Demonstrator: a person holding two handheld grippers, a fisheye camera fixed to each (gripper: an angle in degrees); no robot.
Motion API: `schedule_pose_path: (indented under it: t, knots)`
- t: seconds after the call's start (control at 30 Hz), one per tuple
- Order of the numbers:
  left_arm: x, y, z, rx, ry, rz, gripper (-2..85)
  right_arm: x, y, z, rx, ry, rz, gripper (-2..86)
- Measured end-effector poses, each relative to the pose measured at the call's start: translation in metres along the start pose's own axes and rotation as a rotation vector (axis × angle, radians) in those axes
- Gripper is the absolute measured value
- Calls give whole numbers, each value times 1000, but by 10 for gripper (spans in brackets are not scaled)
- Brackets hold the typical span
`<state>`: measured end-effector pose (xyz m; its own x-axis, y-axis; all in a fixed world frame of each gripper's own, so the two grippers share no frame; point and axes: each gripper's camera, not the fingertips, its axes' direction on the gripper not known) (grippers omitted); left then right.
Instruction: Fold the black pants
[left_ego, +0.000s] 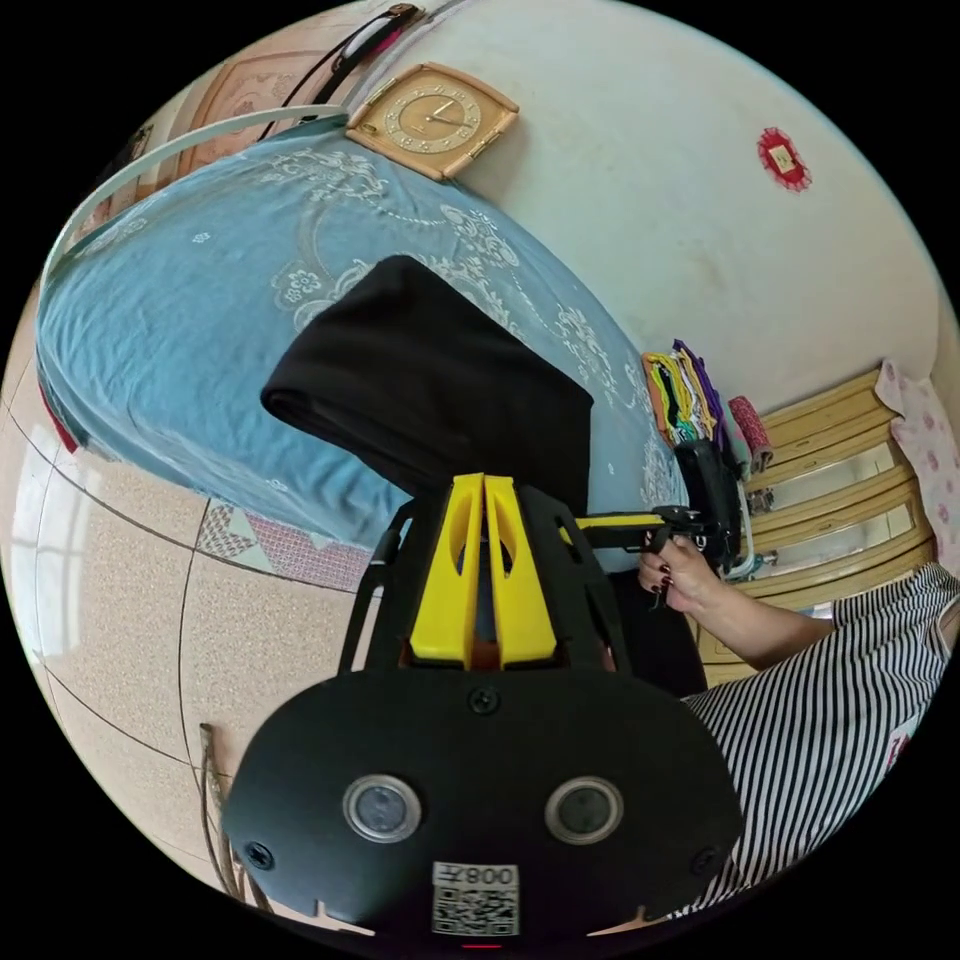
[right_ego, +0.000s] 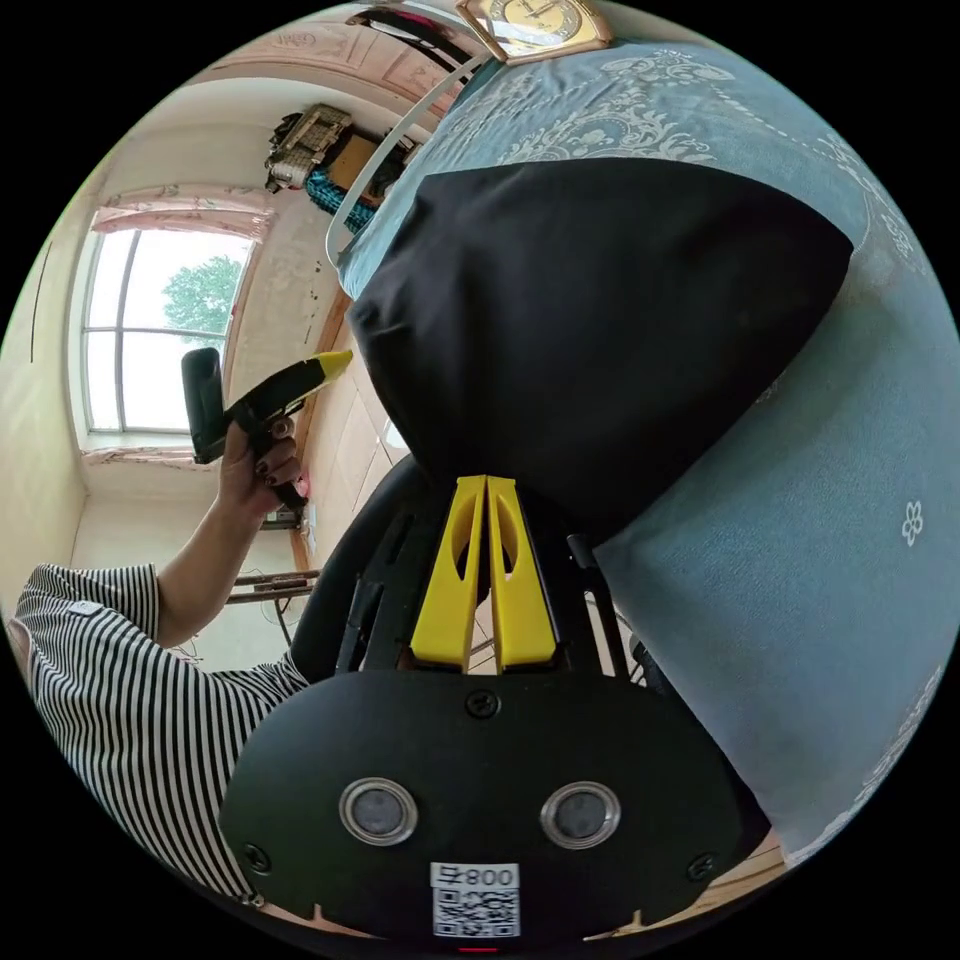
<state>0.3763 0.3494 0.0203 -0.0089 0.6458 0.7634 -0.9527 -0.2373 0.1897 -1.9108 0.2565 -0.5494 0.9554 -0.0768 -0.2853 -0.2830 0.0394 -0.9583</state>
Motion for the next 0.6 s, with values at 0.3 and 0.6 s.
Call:
schedule_pose_path:
  t: [0.3, 0.6]
  knots:
    - [77, 30, 101, -295, 124, 59, 54, 64, 88, 30, 92, -116, 146, 11]
    - [101, 25, 190, -490, 193, -42, 49, 140, 143, 87, 164, -364, 319, 85]
